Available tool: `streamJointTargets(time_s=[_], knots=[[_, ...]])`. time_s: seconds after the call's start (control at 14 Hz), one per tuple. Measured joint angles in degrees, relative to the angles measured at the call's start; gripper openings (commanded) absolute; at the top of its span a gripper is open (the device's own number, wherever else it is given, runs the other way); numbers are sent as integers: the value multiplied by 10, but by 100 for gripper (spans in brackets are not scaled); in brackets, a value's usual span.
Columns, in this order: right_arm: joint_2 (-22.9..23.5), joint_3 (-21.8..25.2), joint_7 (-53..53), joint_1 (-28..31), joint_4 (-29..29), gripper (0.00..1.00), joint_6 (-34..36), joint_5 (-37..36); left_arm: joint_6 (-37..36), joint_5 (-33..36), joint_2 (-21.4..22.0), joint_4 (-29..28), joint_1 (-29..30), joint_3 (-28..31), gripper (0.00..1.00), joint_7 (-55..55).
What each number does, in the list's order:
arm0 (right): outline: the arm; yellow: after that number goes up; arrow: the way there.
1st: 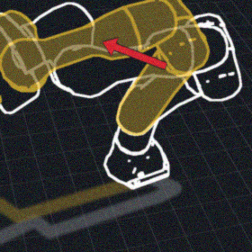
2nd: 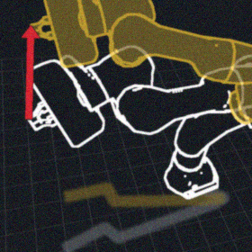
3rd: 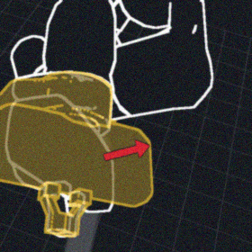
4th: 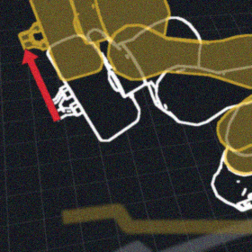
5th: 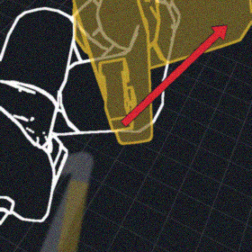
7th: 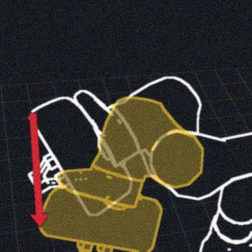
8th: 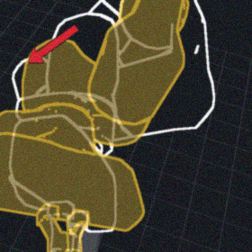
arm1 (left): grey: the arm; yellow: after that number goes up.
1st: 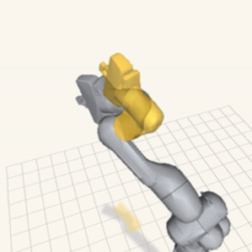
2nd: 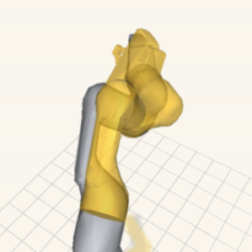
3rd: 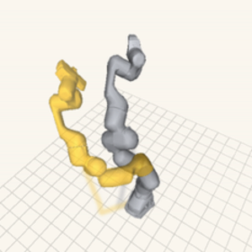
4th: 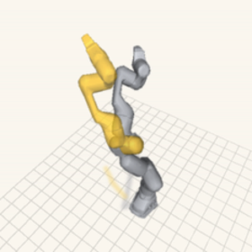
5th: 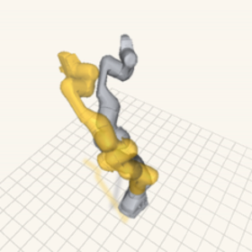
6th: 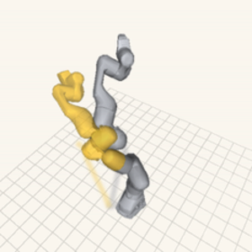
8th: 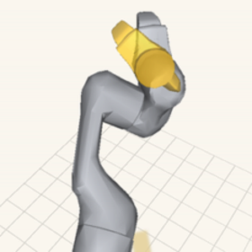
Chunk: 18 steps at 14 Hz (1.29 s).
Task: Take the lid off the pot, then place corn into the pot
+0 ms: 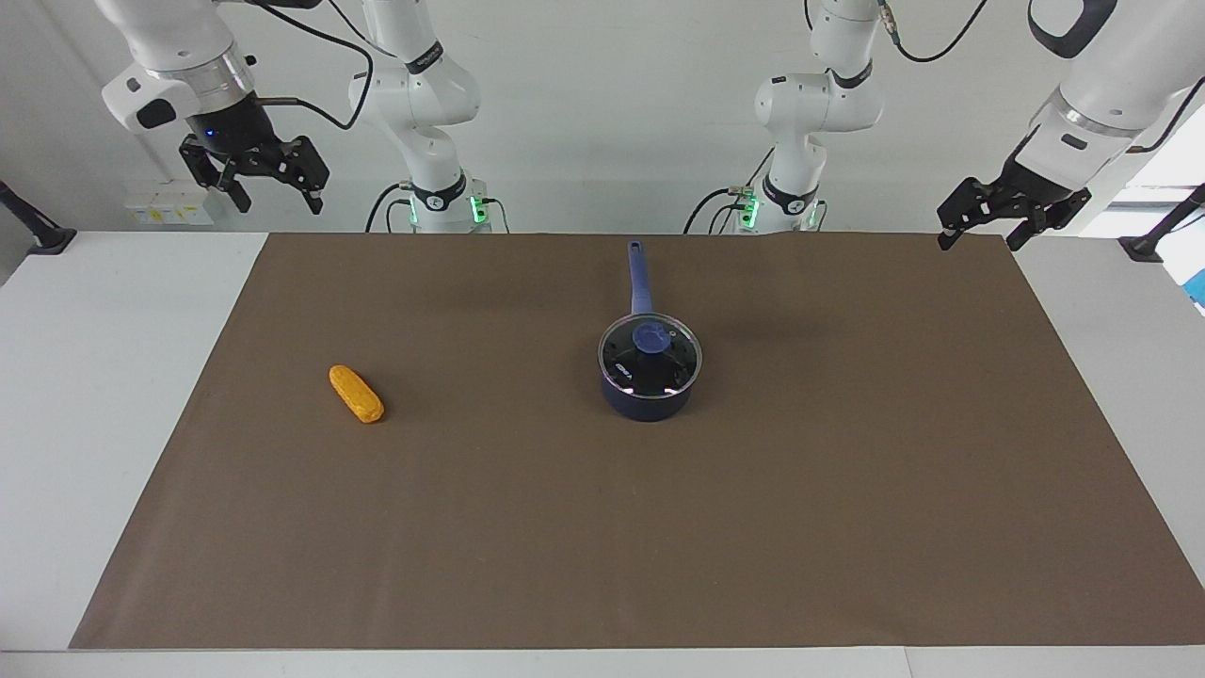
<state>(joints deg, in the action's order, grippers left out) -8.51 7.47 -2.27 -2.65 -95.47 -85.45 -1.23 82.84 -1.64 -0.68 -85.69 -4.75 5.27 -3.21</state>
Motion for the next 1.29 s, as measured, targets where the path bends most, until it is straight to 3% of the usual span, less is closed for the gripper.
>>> streamJointTargets(time_s=[0.71,1.0,1.29], knots=[[1,0,-13,0,-20,100,-9,0,-3,0,1,0,0,0,100,0],[14,0,-101,0,-95,100,-104,0,-3,0,1,0,0,0,100,0],[82,0,-237,0,-150,100,-218,0,-3,0,1,0,0,0,100,0]])
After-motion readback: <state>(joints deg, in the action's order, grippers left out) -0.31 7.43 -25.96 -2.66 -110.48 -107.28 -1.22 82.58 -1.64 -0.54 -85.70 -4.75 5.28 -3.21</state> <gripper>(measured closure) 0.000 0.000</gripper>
